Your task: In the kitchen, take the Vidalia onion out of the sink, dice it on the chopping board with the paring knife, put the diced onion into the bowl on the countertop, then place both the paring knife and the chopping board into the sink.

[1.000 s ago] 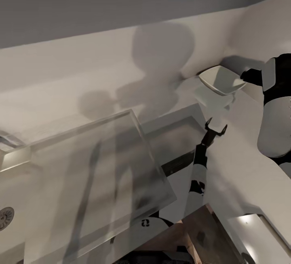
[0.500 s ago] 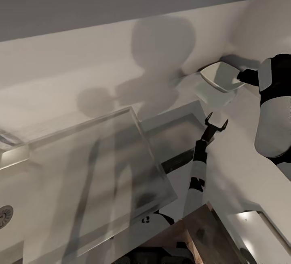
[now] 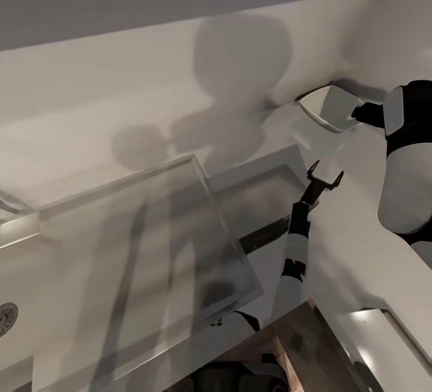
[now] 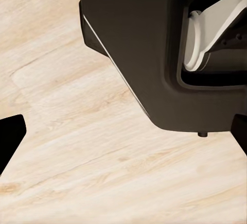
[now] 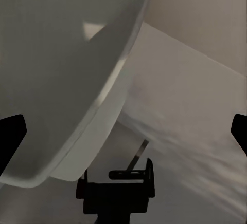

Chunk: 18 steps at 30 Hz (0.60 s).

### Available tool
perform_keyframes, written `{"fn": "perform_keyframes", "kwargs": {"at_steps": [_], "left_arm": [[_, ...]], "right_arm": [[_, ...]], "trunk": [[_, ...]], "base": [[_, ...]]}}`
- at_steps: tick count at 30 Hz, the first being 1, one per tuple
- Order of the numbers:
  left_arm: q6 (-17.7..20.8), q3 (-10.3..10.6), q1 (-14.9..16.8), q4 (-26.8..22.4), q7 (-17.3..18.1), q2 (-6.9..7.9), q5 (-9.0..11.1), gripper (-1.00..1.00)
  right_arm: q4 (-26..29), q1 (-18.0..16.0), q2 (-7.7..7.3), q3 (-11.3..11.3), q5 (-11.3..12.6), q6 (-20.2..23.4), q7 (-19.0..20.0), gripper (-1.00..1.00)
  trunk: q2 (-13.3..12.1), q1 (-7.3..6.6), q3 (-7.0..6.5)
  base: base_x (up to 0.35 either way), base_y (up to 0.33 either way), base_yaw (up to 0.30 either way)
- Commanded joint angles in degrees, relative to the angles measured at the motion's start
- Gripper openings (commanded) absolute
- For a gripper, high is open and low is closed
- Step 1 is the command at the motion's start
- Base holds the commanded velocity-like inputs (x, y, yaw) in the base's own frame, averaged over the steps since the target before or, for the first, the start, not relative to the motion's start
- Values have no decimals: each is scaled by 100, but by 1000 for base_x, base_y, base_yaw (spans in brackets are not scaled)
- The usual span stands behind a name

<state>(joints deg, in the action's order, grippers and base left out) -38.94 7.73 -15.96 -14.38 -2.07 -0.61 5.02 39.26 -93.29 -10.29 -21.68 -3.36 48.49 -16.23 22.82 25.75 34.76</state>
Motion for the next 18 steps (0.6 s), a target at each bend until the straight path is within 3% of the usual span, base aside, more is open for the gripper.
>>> {"fn": "perform_keyframes", "kwargs": {"at_steps": [1, 18], "left_arm": [[-8, 51, -3, -9, -22, 2, 52, 100], [-8, 53, -3, -3, -37, -35, 47, 100]], "right_arm": [[3, -5, 2, -11, -33, 29, 12, 100], [22, -5, 1, -14, -12, 21, 40, 100]], "trunk": [[10, 3, 16], [10, 3, 171]], "base": [[0, 0, 0], [0, 0, 0]]}}
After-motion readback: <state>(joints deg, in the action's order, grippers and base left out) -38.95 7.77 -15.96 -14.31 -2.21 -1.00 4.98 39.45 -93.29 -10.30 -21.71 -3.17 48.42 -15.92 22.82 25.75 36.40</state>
